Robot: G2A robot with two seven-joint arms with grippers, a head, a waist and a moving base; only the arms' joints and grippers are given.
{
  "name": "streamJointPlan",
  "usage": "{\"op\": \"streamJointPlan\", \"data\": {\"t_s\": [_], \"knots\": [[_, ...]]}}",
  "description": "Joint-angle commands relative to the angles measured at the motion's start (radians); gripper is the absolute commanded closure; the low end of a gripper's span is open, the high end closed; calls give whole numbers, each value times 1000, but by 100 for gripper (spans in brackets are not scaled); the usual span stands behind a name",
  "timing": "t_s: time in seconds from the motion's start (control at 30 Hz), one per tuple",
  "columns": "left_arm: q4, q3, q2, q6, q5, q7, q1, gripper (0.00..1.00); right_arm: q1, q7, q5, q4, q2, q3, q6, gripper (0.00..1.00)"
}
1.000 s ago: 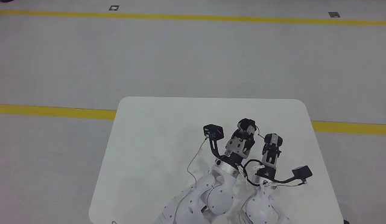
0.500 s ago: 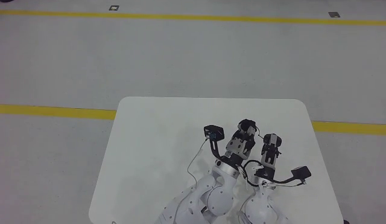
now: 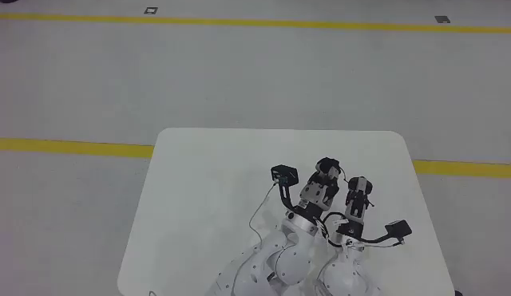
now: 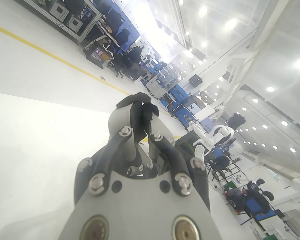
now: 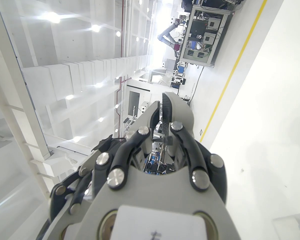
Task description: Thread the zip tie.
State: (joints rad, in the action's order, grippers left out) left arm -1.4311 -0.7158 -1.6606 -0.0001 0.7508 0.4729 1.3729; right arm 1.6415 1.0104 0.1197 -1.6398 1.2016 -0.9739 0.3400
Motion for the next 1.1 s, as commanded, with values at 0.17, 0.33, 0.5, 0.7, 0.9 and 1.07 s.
{"op": "streamJointPlan", "data": {"t_s": [0.17,0.33,0.5,0.7,0.9,1.07], "knots": [[4,3,0,12,14,12,0,100,-2,4,-1,0,-2,4,0,45],[10,6,-1,19,19,20,-2,100,-3,6,-4,2,-4,6,0,51],[16,8,-2,30,27,30,-5,100,-4,9,-5,3,-5,7,0,52],[24,3,-6,66,28,59,-9,100,-5,15,1,2,-7,11,0,52],[47,4,-12,124,47,96,-19,100,-5,24,9,2,-9,19,0,54],[78,17,-20,155,56,112,-38,100,-7,31,10,1,-11,24,0,56]]}}
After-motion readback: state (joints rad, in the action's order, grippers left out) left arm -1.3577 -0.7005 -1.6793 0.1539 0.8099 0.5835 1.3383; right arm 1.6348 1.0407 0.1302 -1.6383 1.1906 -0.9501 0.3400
